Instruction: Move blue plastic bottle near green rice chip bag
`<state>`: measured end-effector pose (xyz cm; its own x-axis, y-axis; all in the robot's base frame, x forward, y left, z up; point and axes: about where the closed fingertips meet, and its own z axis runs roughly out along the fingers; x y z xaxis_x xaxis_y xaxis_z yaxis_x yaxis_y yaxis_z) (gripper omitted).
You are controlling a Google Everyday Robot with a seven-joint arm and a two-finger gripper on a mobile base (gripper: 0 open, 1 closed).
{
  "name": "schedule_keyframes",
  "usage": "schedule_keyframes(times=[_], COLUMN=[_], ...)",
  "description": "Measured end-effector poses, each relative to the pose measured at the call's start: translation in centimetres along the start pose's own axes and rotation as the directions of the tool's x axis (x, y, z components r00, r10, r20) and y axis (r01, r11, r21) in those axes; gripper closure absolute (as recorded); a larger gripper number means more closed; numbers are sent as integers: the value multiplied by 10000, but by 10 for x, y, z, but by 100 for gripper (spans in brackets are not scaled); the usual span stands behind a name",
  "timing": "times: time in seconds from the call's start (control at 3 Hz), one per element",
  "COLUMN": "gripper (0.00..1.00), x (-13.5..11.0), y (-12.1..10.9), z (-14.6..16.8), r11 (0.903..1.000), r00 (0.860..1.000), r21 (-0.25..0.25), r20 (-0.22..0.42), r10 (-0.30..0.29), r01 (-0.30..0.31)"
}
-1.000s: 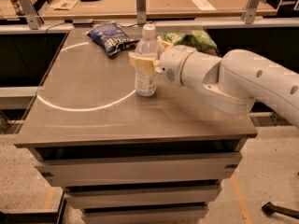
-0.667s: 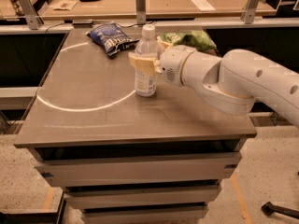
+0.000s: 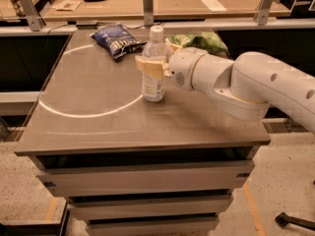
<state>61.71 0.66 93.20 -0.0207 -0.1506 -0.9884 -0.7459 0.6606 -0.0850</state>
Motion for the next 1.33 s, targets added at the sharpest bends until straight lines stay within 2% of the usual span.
schedule_keyframes(times=[0.33,0.67,1.0,1.33], gripper=[100,100,100,100], x=[0,-1,-36,-51], y=[0,-61,-115,-145], z=[0,-42,-85,-98], r11=[10000,9887,9454,9288], r00=[10000,9992,9898,9845], r21=[0,1461,2932,3263], r20=[0,-234,-462,-585], r10=[0,-315,-1350,-1656], r01=[0,346,1426,1757])
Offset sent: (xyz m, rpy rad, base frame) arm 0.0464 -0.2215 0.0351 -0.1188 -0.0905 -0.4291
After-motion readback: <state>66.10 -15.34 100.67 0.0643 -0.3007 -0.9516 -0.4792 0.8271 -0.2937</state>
